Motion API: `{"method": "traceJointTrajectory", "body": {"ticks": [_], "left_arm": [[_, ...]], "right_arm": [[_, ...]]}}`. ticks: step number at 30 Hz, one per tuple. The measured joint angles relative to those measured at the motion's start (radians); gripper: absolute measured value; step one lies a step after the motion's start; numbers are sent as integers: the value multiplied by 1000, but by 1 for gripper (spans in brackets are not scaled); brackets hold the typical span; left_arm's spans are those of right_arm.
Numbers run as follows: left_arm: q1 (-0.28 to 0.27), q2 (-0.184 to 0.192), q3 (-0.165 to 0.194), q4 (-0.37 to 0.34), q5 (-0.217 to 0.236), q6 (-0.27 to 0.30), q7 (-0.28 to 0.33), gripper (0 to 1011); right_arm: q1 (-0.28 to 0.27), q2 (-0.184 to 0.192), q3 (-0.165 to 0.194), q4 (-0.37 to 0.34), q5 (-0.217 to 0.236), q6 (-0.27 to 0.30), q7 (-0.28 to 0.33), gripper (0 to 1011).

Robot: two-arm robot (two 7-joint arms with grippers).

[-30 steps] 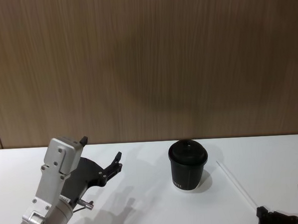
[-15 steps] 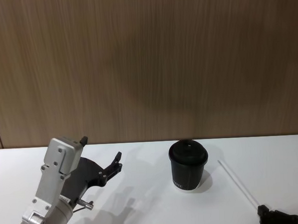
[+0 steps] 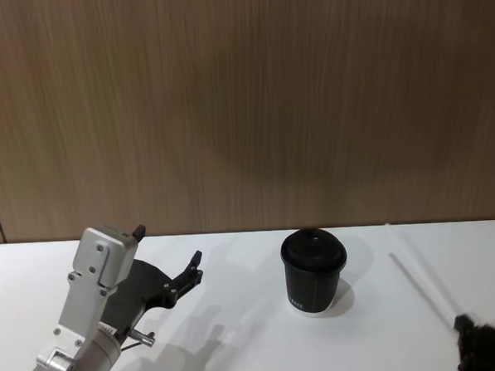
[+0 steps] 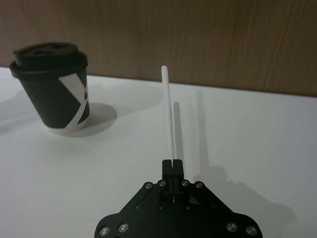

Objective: Pick up the straw with one hand, pass it to the other hand, and insert it into the cup.

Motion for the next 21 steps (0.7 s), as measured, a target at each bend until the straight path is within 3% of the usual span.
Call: {"method": "traceJointTrajectory", "body": {"ticks": [11,21], "left_arm": [[0,0,0,0,0,0,0,1003],[0,0,0,0,0,0,0,1003]], "right_arm": [[20,36,60,12,29,-143,84,9],[42,75,88,20,102,-242,209,9]]}}
